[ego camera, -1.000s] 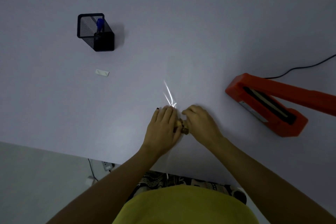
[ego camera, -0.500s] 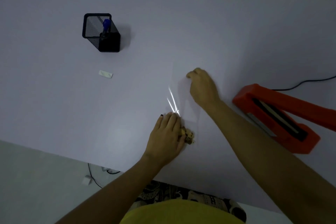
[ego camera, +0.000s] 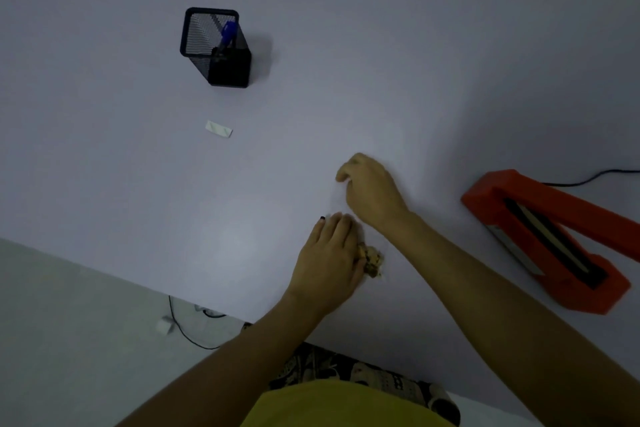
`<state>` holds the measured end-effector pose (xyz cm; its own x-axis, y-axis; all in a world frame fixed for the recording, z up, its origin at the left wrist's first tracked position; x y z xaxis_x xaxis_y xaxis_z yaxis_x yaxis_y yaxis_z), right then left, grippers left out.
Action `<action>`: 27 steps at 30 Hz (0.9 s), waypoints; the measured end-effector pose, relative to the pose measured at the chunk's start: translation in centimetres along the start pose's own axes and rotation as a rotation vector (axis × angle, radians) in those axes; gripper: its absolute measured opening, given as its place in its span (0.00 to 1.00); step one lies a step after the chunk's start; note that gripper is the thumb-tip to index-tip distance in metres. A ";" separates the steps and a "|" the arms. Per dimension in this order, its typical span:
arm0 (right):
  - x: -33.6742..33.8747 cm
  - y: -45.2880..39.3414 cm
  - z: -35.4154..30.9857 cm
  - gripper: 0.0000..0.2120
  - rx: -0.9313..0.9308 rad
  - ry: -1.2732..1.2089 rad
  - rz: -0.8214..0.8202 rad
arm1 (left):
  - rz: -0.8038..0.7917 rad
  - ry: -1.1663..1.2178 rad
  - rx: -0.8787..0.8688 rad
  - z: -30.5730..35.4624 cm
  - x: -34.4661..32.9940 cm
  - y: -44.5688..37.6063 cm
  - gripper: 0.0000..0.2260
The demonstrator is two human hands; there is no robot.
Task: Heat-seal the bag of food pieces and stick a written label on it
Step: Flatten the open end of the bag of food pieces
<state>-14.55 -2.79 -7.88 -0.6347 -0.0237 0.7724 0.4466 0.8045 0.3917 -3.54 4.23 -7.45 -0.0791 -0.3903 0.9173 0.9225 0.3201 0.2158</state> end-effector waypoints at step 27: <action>4.4 -7.5 3.3 0.20 0.371 0.455 0.350 | 0.040 0.127 0.016 -1.8 0.8 1.0 0.25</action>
<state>-22.75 -6.94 -9.06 -0.1280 0.0930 0.9874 0.2802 0.9584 -0.0540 -1.97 2.67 -7.16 0.0074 -0.4823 0.8759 0.9177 0.3513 0.1857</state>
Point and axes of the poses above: each hand's wrist, its own y-axis away from the middle knuckle, its own x-axis out of the back of the hand, z = x × y, the point moved 8 cm from there along -y, towards the middle knuckle, and after that the axes turned 14 degrees about -x, right-handed, at the moved point
